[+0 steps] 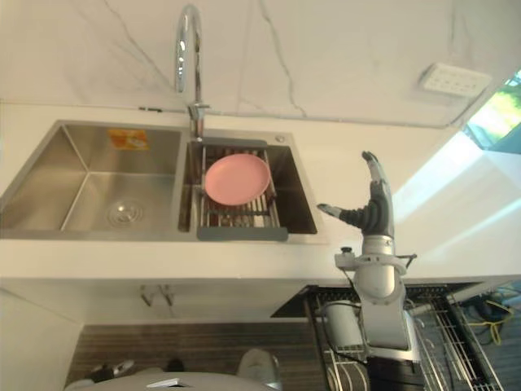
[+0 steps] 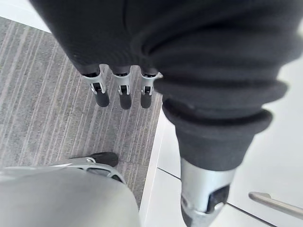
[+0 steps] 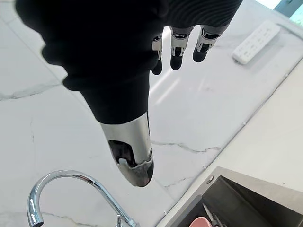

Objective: Walk over to the sink, pick up the cup, carry it to the dishwasher, place the cup inside the dishwasher, then close the dishwasher door

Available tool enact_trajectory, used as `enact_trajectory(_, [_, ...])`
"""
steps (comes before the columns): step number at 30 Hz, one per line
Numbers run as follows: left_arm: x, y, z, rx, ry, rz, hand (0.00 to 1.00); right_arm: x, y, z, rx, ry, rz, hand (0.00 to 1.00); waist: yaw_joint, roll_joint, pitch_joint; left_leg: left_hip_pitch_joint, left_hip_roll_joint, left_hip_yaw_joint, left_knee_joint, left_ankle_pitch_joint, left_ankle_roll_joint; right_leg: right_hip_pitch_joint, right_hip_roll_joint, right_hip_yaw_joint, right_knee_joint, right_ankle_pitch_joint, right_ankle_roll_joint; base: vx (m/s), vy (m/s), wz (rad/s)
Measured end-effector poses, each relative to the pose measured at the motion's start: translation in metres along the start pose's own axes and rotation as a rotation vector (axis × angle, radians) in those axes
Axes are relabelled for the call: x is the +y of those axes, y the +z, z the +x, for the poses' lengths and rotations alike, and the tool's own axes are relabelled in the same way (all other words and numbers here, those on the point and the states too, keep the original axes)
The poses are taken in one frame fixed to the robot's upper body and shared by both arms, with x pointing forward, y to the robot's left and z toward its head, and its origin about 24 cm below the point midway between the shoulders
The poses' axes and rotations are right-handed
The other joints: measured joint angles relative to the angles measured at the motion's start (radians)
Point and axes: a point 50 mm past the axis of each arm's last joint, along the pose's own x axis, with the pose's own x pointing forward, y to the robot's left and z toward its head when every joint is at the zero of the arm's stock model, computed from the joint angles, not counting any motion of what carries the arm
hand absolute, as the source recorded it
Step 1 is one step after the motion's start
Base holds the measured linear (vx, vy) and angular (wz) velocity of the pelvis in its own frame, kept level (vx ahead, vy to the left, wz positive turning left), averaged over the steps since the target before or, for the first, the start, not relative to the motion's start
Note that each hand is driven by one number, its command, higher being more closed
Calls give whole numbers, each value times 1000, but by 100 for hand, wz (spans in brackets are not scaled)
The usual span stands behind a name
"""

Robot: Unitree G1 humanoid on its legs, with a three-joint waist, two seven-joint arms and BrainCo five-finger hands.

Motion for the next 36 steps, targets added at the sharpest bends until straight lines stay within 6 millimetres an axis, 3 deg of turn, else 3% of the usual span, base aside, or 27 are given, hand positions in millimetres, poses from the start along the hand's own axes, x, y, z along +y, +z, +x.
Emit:
enact_trajectory(1, [-1, 3, 0, -4, -1, 2, 0, -1, -1, 0, 2, -2, -2, 0, 1, 8, 4, -2, 8, -5, 15, -9, -8, 15, 6, -1, -19, 6, 9, 105, -146, 5])
enact_trajectory(3, [-12, -1, 0, 4, -29, 1, 0, -1, 0, 1, -12, 1, -4, 0, 4, 54, 8, -10, 33, -21, 11, -19, -15, 51, 49, -8, -113, 38, 3, 70, -70, -1])
enact_trajectory(6, [-16, -9, -1, 28, -42, 19, 0, -1, 3, 1, -33, 17, -3, 0, 10, 74, 4, 14, 49, -20, -30, -6, -24, 86, 82, -9, -185, 66, -7, 70, -72, -9])
enact_trajectory(12, [-13, -10, -1, 20, -31, 50, 0, 4, 10, 0, -111, 90, -3, 0, 19, 71, -2, 36, 50, -24, -66, 5, -27, 120, 97, -16, -240, 89, -3, 37, -22, -1])
enact_trajectory(16, [-9, -14, -1, 32, -17, 66, 0, 18, 12, -1, -135, 189, -37, 0, 32, 58, -8, 56, 35, -36, -94, 18, -22, 150, 89, -32, -272, 101, 6, 29, 34, 11])
enact_trajectory(21, [-9, -15, -1, 39, -15, 58, 0, 36, 8, 12, -140, 275, -79, 0, 47, 51, -14, 57, 13, -62, -116, 35, -9, 167, 76, -58, -300, 117, 18, -19, 38, 17])
enact_trajectory(27, [-7, -19, -1, 51, -13, 24, 0, 65, 7, 25, -174, 415, -238, 0, 66, 44, -17, 61, -5, -92, -168, 77, 2, 172, 66, -89, -320, 135, 24, -53, 38, 15])
enact_trajectory(32, [-6, -19, -1, 51, -13, 14, 0, 72, -5, 40, -144, 462, -384, 0, 86, 40, -19, 64, -14, -137, -186, 96, 2, 200, 57, -142, -332, 138, 28, -39, 23, 29])
enact_trajectory(36, [-1, -31, -3, 79, 1, -5, 0, 78, -10, 47, -161, 514, -494, 0, 99, 36, -21, 50, -18, -164, -192, 102, 1, 202, 52, -169, -338, 139, 29, -41, 16, 21])
